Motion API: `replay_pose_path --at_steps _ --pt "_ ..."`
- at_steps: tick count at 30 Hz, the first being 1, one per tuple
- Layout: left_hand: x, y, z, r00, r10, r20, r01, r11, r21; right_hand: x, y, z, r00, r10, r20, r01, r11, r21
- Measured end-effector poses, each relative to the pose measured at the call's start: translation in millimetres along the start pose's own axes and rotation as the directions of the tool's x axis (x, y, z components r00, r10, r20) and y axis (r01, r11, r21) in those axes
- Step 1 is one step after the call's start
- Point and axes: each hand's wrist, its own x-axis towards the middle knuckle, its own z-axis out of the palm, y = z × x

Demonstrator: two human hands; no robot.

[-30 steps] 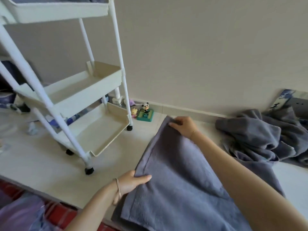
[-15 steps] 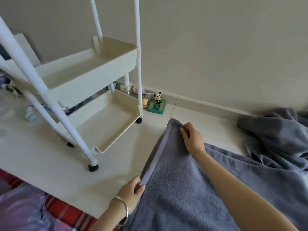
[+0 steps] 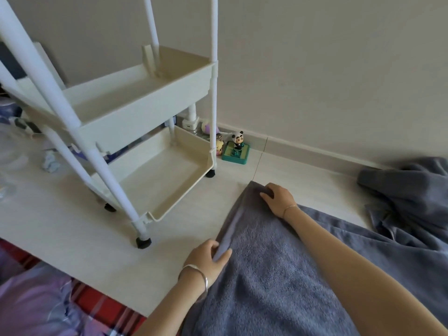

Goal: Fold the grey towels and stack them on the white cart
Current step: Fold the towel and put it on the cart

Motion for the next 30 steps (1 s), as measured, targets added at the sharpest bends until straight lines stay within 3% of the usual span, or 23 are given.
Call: replay_pose_path --at_steps 4,9,14,18,22,26,30 --pt "24 18 2 0.994 0.075 -0.084 -0.079 0.996 -0.049 -4 -6 -2 0.975 -0.106 -0.193 0.13 0.985 0.115" --pt "41 7 5 0.991 -0.039 -0.13 0.029 0.997 -0.076 8 -1 25 0.991 -0.044 -0.128 0.028 0.992 -0.125" --pt "46 7 5 0.986 -0.09 -0.142 0.078 0.993 -0.093 16 -5 20 0.995 0.007 -0.104 -0.027 0.98 -0.198" --pt "32 1 -2 0.985 -0.095 -0.14 0.068 0.98 -0.189 -6 -9 18 0.972 -0.048 -0.229 -0.004 0.974 -0.224" --pt "5 -16 -10 0.989 -0.035 -0.145 0.036 0.999 0.002 -69 -19 30 0.918 -0.19 -0.349 0.17 0.982 -0.086" --pt "-18 -23 -15 0.994 -0.088 -0.06 0.094 0.989 0.113 -136 -23 56 0.928 -0.203 -0.312 0.223 0.974 0.03" --pt "-30 -28 -21 0.997 -0.071 -0.026 0.073 0.994 0.08 -170 -23 77 0.964 -0.193 -0.184 0.192 0.981 -0.023"
